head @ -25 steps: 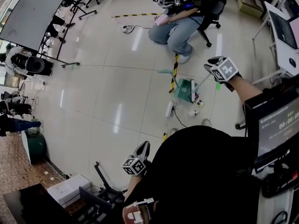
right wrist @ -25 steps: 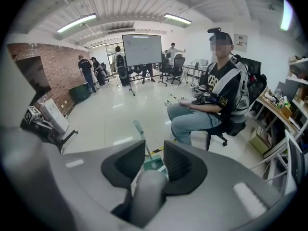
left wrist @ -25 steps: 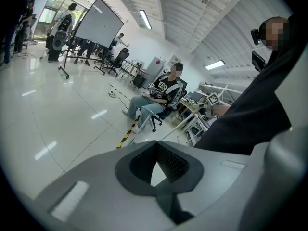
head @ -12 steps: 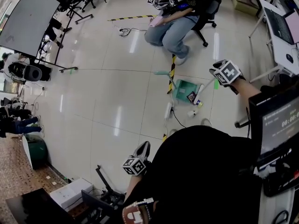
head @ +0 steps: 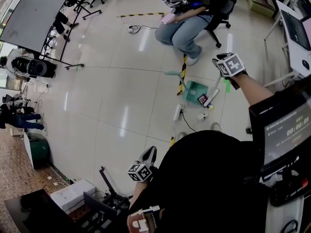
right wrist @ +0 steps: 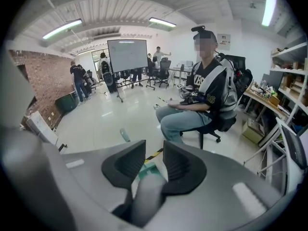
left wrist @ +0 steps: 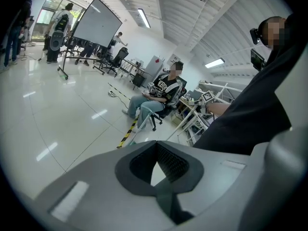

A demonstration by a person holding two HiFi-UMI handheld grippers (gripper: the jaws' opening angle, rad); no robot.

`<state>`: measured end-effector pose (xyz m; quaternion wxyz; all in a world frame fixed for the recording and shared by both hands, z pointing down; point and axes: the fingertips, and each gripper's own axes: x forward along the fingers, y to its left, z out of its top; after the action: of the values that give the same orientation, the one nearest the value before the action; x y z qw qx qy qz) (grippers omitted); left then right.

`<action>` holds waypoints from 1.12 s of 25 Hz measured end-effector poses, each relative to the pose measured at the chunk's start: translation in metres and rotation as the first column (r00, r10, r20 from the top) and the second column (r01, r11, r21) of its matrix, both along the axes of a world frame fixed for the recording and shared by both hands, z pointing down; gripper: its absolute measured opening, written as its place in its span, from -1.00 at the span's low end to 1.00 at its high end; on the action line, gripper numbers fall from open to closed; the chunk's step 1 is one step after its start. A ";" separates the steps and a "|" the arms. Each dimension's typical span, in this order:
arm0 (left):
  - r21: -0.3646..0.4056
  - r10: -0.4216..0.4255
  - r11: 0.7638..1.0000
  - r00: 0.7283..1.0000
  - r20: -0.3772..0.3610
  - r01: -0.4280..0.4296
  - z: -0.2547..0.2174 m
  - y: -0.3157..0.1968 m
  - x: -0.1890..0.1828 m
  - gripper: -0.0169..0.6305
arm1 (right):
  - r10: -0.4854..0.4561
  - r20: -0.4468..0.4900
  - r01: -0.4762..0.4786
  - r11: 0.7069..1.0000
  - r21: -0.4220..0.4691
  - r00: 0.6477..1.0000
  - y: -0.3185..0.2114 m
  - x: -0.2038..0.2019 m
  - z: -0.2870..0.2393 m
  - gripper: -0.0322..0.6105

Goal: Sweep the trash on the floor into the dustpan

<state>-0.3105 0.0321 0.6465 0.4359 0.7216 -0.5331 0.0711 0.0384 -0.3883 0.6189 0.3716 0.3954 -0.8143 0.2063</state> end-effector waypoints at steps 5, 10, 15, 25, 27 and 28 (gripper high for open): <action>-0.005 -0.038 0.999 0.999 0.003 0.038 -0.001 0.017 -0.015 -0.95 | -0.034 -0.003 0.034 0.997 0.070 0.999 -0.021 -0.035 -0.004 -0.85; -0.022 -0.064 0.998 0.998 0.000 0.064 0.004 0.029 -0.016 -0.95 | -0.077 -0.006 0.077 0.996 0.051 0.997 -0.015 -0.043 0.006 -0.86; -0.018 -0.064 0.998 0.998 -0.003 0.064 0.002 0.026 -0.014 -0.95 | -0.021 0.023 0.020 0.998 0.057 1.000 -0.024 -0.032 -0.002 -0.86; -0.014 -0.047 0.999 0.999 0.002 0.047 -0.002 0.023 -0.017 -0.95 | 0.030 0.092 -0.044 0.988 0.149 0.995 -0.034 -0.028 -0.012 -0.88; -0.014 -0.046 0.999 0.999 0.003 0.046 0.000 0.021 -0.017 -0.95 | 0.030 0.109 -0.048 0.985 0.164 0.994 -0.035 -0.027 -0.016 -0.88; -0.014 -0.043 0.999 0.999 0.003 0.043 0.001 0.020 -0.017 -0.95 | 0.032 0.117 -0.051 0.984 0.169 0.993 -0.035 -0.025 -0.018 -0.88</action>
<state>-0.3274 0.0524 0.6475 0.4416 0.7067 -0.5487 0.0662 0.0129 -0.4235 0.6014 0.2848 0.4304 -0.8404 0.1653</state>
